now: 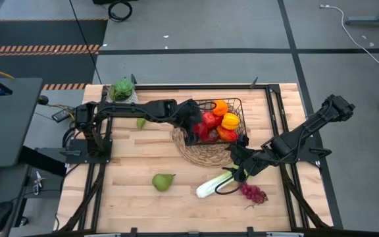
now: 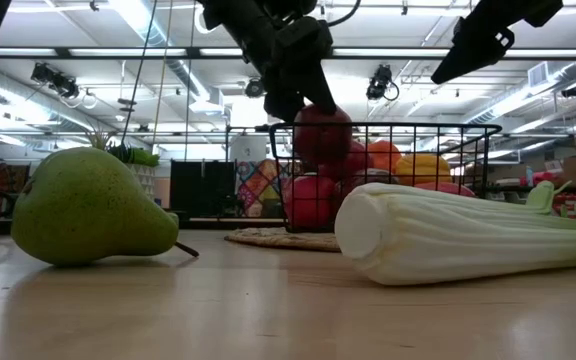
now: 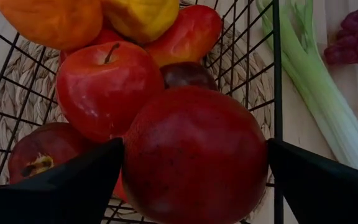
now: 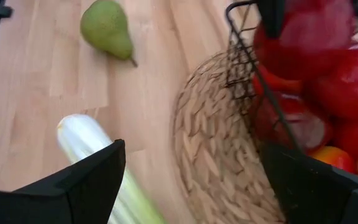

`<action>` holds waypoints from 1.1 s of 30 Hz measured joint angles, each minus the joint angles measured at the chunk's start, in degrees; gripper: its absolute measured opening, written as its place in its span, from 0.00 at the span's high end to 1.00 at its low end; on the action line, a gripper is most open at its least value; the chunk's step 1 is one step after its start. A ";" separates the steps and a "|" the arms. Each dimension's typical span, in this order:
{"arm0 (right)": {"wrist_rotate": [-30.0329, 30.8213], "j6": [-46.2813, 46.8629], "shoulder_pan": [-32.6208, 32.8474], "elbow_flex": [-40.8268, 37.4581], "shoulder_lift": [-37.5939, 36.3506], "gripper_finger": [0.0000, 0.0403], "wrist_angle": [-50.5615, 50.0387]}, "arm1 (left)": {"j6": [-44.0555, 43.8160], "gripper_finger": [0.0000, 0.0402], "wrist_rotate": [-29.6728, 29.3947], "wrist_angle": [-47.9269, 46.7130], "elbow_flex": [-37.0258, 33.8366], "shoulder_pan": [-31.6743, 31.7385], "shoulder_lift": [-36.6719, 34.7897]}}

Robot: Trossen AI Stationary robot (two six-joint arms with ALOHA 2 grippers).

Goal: Build produce basket
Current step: Put the red pomegranate into the black wire basket

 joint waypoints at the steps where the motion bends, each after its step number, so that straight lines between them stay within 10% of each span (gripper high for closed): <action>1: -0.84 -0.02 0.00 0.00 0.02 0.07 0.00 | -0.03 0.00 -0.02 -0.03 0.00 0.00 0.00; 33: -7.87 -0.03 0.00 0.00 0.02 0.07 19.48 | -7.41 0.00 2.20 3.84 -0.04 -0.04 0.00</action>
